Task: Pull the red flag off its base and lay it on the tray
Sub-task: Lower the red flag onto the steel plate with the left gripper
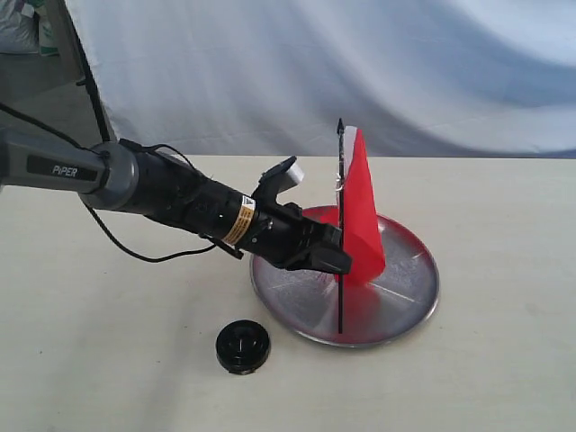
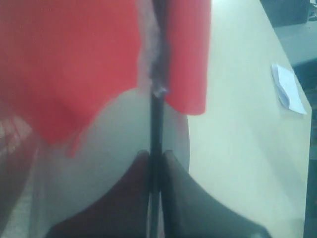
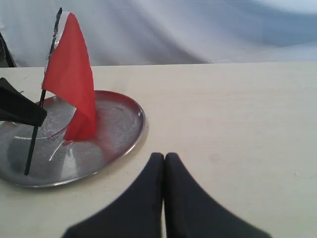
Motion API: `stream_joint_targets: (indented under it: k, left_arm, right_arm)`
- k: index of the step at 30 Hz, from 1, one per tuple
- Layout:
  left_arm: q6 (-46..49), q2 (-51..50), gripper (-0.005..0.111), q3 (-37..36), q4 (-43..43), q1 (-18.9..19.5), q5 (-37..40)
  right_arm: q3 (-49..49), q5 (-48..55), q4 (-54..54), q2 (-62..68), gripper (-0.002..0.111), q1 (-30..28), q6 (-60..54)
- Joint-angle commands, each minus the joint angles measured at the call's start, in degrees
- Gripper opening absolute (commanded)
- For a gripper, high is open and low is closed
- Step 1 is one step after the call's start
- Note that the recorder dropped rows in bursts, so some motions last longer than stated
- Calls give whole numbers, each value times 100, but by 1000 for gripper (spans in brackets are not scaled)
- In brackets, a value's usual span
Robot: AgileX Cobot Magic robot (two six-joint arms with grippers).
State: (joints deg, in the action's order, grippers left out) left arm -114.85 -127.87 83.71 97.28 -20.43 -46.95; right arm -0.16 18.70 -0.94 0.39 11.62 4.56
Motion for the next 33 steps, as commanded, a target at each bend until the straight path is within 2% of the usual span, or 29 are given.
stream_joint_targets:
  k: [1, 15, 18, 23, 26, 33]
  left_arm:
    - [-105, -130, 0, 137, -203, -25, 3]
    - [-125, -373, 1, 140, -217, -25, 252]
    - [-109, -412, 8, 140, -217, -25, 252]
    - [-109, -449, 36, 140, -203, -25, 252]
    - [-109, -449, 48, 140, -203, -25, 252]
    - [-99, -408, 50, 140, -203, -25, 175]
  right_arm:
    - [16, -32, -51, -39, 0, -2, -9]
    - [16, -32, -51, -39, 0, -2, -9]
    - [16, -32, -51, -39, 0, -2, -9]
    - [16, -32, -51, -39, 0, -2, -9]
    - [16, -32, -51, -39, 0, -2, -9]
    - [16, -32, -51, -39, 0, -2, -9]
